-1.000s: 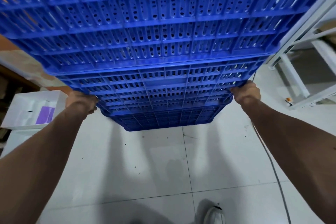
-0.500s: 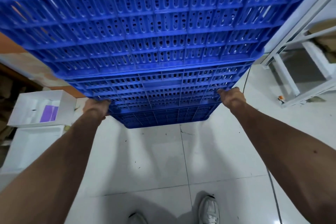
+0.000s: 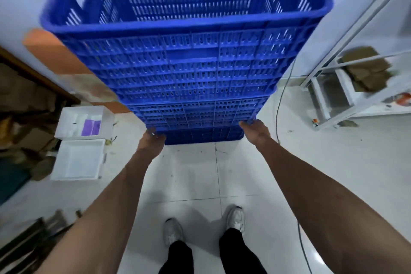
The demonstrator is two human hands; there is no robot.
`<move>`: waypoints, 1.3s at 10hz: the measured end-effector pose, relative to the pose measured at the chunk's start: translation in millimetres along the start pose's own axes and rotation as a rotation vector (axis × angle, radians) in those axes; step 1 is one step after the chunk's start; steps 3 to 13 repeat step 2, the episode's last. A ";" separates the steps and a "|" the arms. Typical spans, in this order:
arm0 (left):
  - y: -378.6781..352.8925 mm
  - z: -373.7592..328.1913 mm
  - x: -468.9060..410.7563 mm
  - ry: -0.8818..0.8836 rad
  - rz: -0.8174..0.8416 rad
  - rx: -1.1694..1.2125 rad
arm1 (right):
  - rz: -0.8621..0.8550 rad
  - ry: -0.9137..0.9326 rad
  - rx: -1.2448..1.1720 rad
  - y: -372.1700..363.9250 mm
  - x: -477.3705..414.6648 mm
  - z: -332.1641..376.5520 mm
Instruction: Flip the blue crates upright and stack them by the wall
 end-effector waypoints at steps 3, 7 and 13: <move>25.5 -43.0 131.6 -0.018 0.024 0.093 | 0.015 0.126 0.017 37.0 81.5 4.9; 25.5 -43.0 131.6 -0.018 0.024 0.093 | 0.015 0.126 0.017 37.0 81.5 4.9; 25.5 -43.0 131.6 -0.018 0.024 0.093 | 0.015 0.126 0.017 37.0 81.5 4.9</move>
Point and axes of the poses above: each hand's wrist, its own x-axis away from the middle knuckle, its own y-axis out of the back of the hand, z = x × y, the point moved 3 cm from there along -x, towards the middle knuckle, and after that the axes turned 5 degrees about x, right-handed, at the moved point
